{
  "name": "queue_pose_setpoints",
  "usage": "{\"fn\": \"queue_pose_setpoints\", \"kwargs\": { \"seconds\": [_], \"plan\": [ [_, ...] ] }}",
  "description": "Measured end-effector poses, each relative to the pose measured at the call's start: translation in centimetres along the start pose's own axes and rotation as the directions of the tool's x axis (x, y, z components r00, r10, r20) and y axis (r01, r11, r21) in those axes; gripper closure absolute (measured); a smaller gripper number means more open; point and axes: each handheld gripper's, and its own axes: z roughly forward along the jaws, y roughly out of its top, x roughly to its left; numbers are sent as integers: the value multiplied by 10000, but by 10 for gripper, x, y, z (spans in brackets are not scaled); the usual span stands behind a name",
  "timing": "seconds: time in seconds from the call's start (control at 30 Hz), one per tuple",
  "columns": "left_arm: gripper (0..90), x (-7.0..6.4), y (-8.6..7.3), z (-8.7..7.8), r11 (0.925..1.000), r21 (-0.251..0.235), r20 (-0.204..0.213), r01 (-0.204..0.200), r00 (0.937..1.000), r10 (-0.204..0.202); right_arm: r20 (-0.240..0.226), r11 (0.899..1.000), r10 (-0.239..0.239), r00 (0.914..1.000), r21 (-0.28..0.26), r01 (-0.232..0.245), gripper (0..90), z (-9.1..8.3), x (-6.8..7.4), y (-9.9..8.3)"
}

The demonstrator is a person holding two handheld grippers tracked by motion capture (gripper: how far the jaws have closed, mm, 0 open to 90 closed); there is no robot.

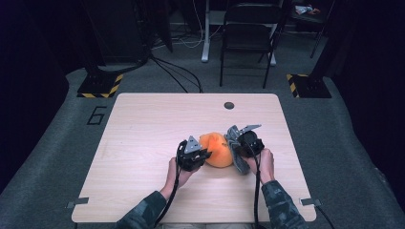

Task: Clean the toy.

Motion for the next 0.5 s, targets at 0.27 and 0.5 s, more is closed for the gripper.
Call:
{"fn": "queue_pose_setpoints", "kwargs": {
  "seconds": [0.27, 0.5],
  "plan": [
    [798, 3, -1, -1, 9998, -92, 112, 202, 9997, -201, 31, 9971, 257, 9997, 721, -258, 721, 13, -13, -7],
    [793, 7, -2, -1, 9985, -227, 77, 491, 9988, -489, -205, 9934, 239, 9995, -1117, -261, 722, -40, -7, 17]
  ]
}}
